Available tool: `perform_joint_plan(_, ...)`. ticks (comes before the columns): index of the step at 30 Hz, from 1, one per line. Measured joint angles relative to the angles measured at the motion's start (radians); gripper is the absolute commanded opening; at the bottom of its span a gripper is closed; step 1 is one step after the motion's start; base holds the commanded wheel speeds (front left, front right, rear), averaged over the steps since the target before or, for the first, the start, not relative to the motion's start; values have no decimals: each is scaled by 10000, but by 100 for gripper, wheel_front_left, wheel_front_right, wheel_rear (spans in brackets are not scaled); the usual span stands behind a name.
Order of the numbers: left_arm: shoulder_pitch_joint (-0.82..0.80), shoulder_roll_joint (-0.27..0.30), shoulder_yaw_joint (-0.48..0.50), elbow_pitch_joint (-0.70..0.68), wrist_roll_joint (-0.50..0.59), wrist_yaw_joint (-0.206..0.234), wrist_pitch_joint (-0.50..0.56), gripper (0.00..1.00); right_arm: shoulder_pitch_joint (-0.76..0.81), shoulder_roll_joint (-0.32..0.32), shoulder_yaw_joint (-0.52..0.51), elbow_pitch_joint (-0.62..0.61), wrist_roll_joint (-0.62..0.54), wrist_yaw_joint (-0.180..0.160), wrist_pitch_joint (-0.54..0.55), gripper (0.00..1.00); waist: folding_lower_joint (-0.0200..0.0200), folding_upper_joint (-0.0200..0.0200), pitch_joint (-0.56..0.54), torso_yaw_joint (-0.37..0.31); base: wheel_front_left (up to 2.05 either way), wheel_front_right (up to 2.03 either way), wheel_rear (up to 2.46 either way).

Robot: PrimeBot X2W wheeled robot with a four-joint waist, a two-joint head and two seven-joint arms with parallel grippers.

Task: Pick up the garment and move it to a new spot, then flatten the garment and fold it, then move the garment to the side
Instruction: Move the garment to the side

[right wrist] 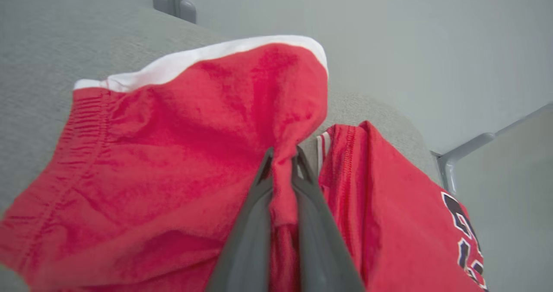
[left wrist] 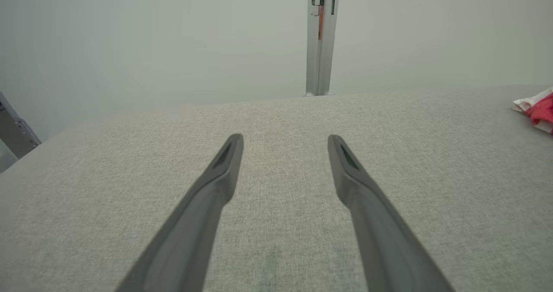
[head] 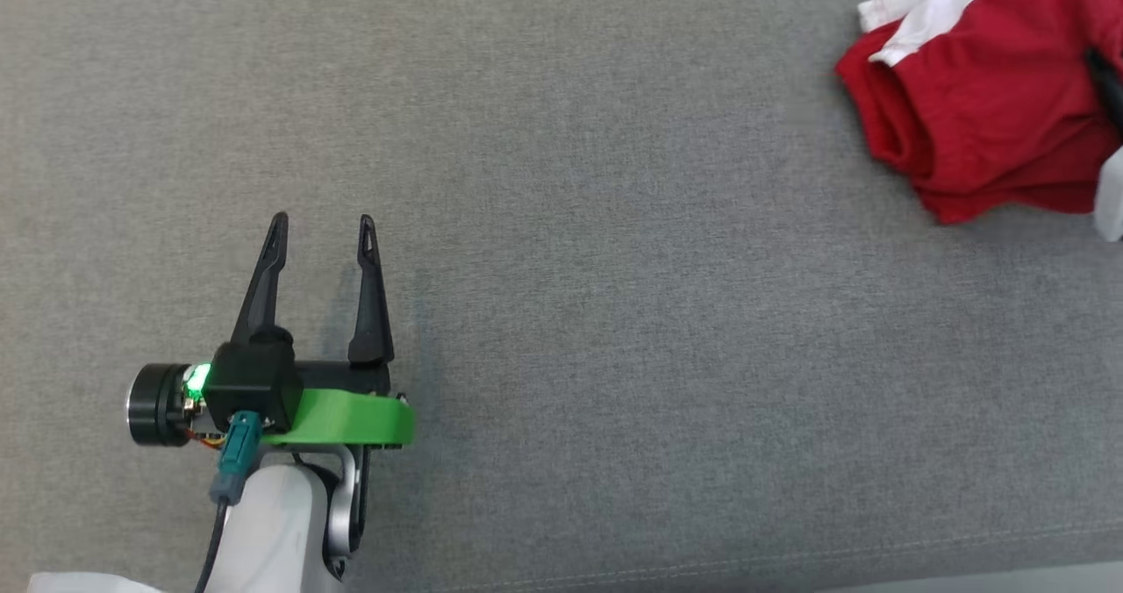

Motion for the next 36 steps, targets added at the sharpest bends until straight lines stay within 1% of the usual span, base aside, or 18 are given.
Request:
perform_joint_plan(3, -316, -2, -119, -84, 192, 6, 0, 100, -297, -1041, 288, -305, 403, 0, 67, 0, 0, 0, 370, -298, 0, 0, 0)
perform_joint_plan(5, -502, 4, -188, -138, 391, 8, 0, 100, -479, -1624, 410, -477, 750, 0, 65, 0, 0, 0, 615, -476, 0, 0, 0)
perform_joint_plan(7, -629, 63, -247, -192, 550, 10, 0, 100, -685, -2125, 546, -562, 961, 0, 71, 0, 1, 0, 873, -700, 0, 0, 0)
perform_joint_plan(9, -743, 138, -303, -257, 662, 38, 0, 100, -874, -2441, 589, -487, 1266, 0, 71, 0, 0, 0, 1092, -915, 0, 0, 0)
perform_joint_plan(11, -903, 226, -359, -328, 736, 42, 0, 100, -1098, -2658, 692, -349, 1469, 0, 71, 0, 0, 0, 1311, -1125, 0, 0, 0)
perform_joint_plan(14, -1112, 314, -458, -410, 953, 38, 0, 100, -1486, -2805, 895, -31, 1747, 0, 73, 0, 0, 0, 1672, -1428, 0, 0, 0)
perform_joint_plan(18, -1252, 380, -569, -560, 1087, 48, 59, 100, -2011, -2759, 1137, 316, 2000, 0, 13, 0, 1, 0, 2057, -1726, 0, 0, 0)
perform_joint_plan(21, -1330, 426, -616, -702, 1145, 61, 148, 100, -2370, -2564, 1239, 729, 2222, 0, -79, 0, 1, 0, 2295, -1887, 0, 0, 0)
perform_joint_plan(22, -1338, 443, -631, -748, 1147, 79, 153, 100, -2501, -2470, 1292, 901, 2224, 0, -138, 8, 1, 0, 2360, -1929, 0, 0, 0)
perform_joint_plan(23, -1345, 460, -642, -784, 1147, 79, 161, 100, -2637, -2382, 1358, 1064, 2217, 0, -215, 50, 1, 0, 2418, -1961, 0, 0, 0)
perform_joint_plan(24, -1352, 474, -660, -813, 1150, 82, 163, 100, -2746, -2307, 1400, 1264, 2207, 0, -288, 100, 1, 0, 2466, -1981, 0, 0, 0)
perform_joint_plan(28, -1351, 504, -679, -851, 1152, 136, 159, 100, -2992, -2096, 1576, 1889, 2017, 0, -500, 100, 1, 0, 2440, -1969, 0, 0, 0)
perform_joint_plan(32, -1240, 525, -596, -811, 1022, 213, 146, 100, -3231, -1948, 1586, 2090, 1820, 0, -637, 100, 1, 0, 2154, -1915, 0, 0, 0)
perform_joint_plan(34, -1084, 535, -539, -719, 926, 257, 132, 100, -3232, -1841, 1459, 1927, 1753, 0, -667, 100, 0, 0, 1936, -1880, 0, 0, 0)
perform_joint_plan(36, -943, 535, -495, -665, 828, 268, 75, 100, -3224, -1787, 1162, 1450, 1542, 0, -681, 100, 0, 0, 1711, -1844, 0, 0, 0)
